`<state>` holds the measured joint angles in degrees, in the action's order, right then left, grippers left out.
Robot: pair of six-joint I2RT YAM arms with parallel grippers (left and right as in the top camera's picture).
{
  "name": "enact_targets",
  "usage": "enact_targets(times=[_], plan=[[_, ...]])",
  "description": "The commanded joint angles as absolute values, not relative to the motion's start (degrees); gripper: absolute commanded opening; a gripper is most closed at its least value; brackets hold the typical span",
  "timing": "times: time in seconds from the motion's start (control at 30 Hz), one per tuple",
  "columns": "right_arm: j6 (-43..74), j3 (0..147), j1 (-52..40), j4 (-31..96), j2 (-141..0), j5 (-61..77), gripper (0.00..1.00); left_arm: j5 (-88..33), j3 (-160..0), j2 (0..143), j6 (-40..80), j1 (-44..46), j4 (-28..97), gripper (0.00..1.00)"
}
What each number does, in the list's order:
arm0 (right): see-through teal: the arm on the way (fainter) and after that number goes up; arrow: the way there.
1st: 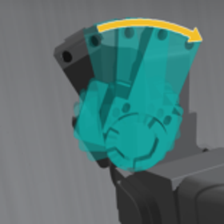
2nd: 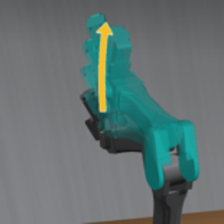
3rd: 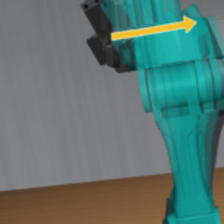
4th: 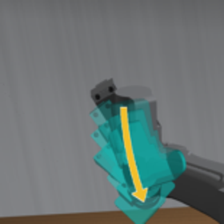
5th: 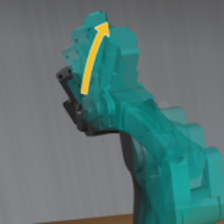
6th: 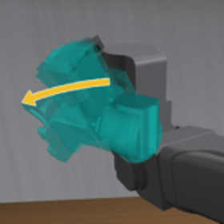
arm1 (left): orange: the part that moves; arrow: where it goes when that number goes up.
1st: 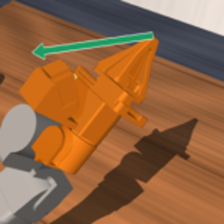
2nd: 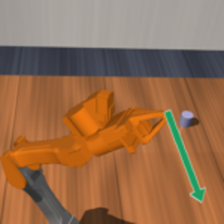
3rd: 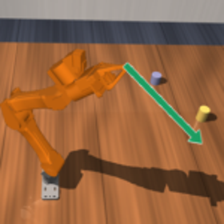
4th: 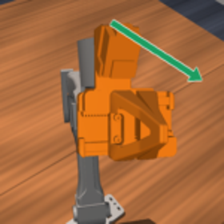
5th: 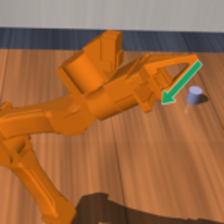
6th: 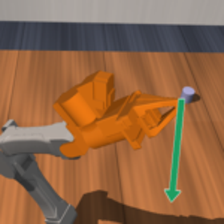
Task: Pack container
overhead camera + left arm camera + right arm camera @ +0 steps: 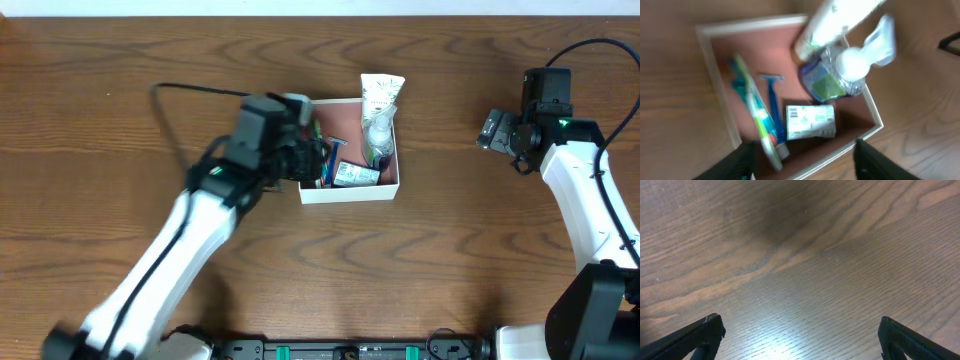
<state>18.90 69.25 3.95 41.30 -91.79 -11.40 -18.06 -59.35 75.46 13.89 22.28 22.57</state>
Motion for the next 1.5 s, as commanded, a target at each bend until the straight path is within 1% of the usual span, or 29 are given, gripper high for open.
enact_targets(times=[0.0, 0.07, 0.1, 0.13, 0.23, 0.33, 0.4, 0.63, 0.8, 0.9, 1.17, 1.3, 1.4, 1.47], plan=[[19.7, 69.52, 4.34, 41.39, -91.68, -11.75, 0.99, -11.92, -60.25, 66.67, 13.76, 20.67, 25.85, 0.78], [19.7, 69.52, 4.34, 41.39, -91.68, -11.75, 0.99, -9.21, -60.25, 62.02, 13.76, 20.29, 28.38, 0.91], [19.7, 69.52, 4.34, 41.39, -91.68, -11.75, 0.99, -7.7, -60.25, 59.05, 13.74, 20.27, 30.09, 0.95], [19.7, 69.52, 4.34, 41.39, -91.68, -11.75, 0.99, -6.17, -60.25, 56.62, 13.74, 20.27, 31.46, 0.96], [19.7, 69.52, 4.34, 41.39, -91.68, -11.75, 0.99, -0.78, -60.25, 50.74, 12.58, 20.27, 35.03, 0.96], [19.7, 69.52, 4.34, 41.39, -91.68, -11.75, 0.99, 10.11, -60.25, 43.99, 8.19, 20.27, 39.05, 0.98], [19.7, 69.52, 4.34, 41.39, -91.68, -11.75, 0.99, 13.23, -60.25, 39.59, 8.14, 20.27, 42.78, 0.98], [19.7, 69.52, 4.34, 41.39, -91.68, -11.75, 0.99, 13.32, -60.25, 28.64, 8.14, 20.27, 55.99, 0.98], [19.7, 69.52, 4.34, 41.39, -91.68, -11.75, 0.99, 13.37, -60.25, 26.17, 8.12, 20.27, 65.36, 0.98], [19.7, 69.52, 4.34, 41.39, -91.68, -11.75, 0.99, 13.28, -60.2, 26.11, 8.19, 20.27, 68.86, 0.98], [19.7, 69.52, 4.34, 41.39, -91.68, -11.75, 0.99, 13.37, -60.01, 26.11, 8.16, 20.27, 69.71, 0.98], [19.7, 69.52, 4.34, 41.41, -91.68, -11.75, 0.99, 13.3, -58.28, 25.87, 8.16, 20.25, 64.42, 0.98], [19.7, 69.52, 4.34, 41.39, -91.68, -11.75, 0.99, 11.16, -55.66, 25.74, 8.14, 16.67, 59.72, 0.98], [19.7, 69.52, 4.34, 41.39, -91.68, -11.75, 0.99, 8.45, -52.53, 25.15, 8.12, 12.67, 55.64, 0.98]])
